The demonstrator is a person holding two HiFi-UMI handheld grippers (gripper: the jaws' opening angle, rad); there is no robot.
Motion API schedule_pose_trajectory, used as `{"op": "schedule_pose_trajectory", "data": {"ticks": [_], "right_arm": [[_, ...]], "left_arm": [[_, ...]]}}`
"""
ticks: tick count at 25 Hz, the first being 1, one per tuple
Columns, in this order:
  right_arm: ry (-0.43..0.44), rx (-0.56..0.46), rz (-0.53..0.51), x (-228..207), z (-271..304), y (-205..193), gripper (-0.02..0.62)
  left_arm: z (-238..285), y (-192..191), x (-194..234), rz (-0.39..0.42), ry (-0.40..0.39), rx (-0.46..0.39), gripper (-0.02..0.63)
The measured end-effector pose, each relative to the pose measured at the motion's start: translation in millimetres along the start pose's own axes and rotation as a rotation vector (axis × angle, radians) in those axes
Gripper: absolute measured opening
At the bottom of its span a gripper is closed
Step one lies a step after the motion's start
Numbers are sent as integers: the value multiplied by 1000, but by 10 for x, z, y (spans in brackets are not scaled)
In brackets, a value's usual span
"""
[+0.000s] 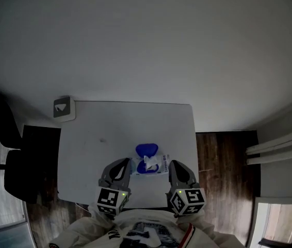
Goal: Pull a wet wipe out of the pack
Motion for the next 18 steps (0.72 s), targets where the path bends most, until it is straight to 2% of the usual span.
{"op": "schedule_pose_trajectory", "data": {"ticks": [18], "right_arm": [[176, 35, 5, -282, 259, 73, 5]], "left_arm": [[30, -17, -268, -12, 161, 51, 3]]}}
Point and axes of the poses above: the fingertips, and each gripper's own axes: z forward along the fingers, x to its left, y out of its top, the point moved 8 cm from there along -z, backward along the fingers, and after that the axes turned 3 degrees about z, right-handed, at the moved point
